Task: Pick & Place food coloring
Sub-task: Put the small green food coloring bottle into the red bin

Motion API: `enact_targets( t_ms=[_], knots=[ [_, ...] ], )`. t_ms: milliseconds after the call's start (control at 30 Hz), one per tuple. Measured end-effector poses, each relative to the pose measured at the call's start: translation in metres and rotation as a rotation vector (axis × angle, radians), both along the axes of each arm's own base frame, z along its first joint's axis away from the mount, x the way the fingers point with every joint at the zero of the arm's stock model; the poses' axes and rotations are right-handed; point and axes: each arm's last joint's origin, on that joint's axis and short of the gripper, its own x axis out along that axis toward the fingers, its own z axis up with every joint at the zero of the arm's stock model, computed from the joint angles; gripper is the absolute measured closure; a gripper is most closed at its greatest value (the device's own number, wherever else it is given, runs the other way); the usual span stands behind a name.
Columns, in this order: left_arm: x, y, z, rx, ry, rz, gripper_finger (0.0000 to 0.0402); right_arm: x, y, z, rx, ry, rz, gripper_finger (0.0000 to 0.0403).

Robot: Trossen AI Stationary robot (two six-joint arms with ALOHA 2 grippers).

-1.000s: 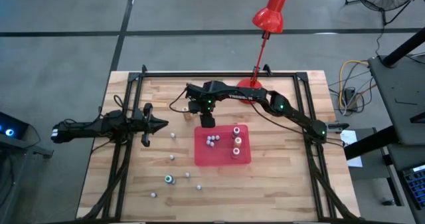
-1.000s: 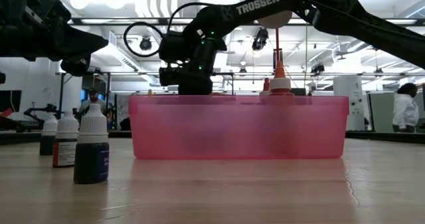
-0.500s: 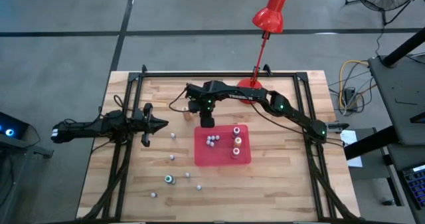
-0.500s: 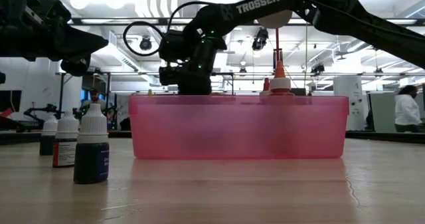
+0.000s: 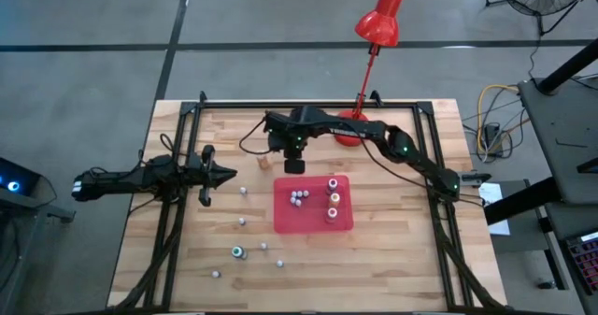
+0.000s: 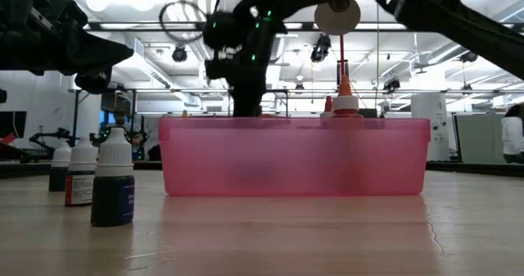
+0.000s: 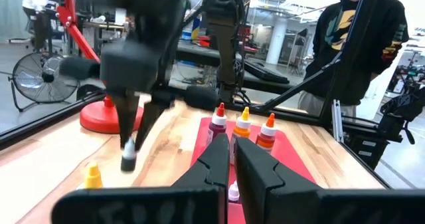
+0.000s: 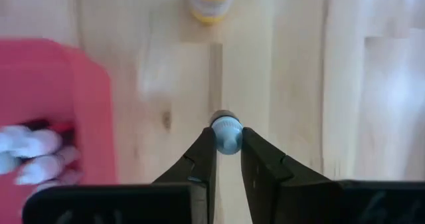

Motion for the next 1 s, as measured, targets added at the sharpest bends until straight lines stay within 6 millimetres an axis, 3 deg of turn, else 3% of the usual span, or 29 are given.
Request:
enact_targets(
  t_ms=[267,567,733,1000],
  knots=[
    [0.0,0.0,0.0,0.0,0.0,0.0,0.0402,-0.018,0.012,0.049,0.034,-0.063,-0.167,0.0364],
    [0.0,0.0,0.0,0.0,0.0,0.0,0.0402,-0.04,0.057,0.093,0.06,-0.09,-0.27,0.0364],
    [0.0,0.0,0.0,0.0,0.0,0.0,0.0402,-0.045,0.086,0.104,0.116,-0.093,-0.359,0.0364],
    [0.0,0.0,0.0,0.0,0.0,0.0,0.0402,-0.048,0.133,0.101,0.192,-0.05,-0.498,0.0365]
  ],
)
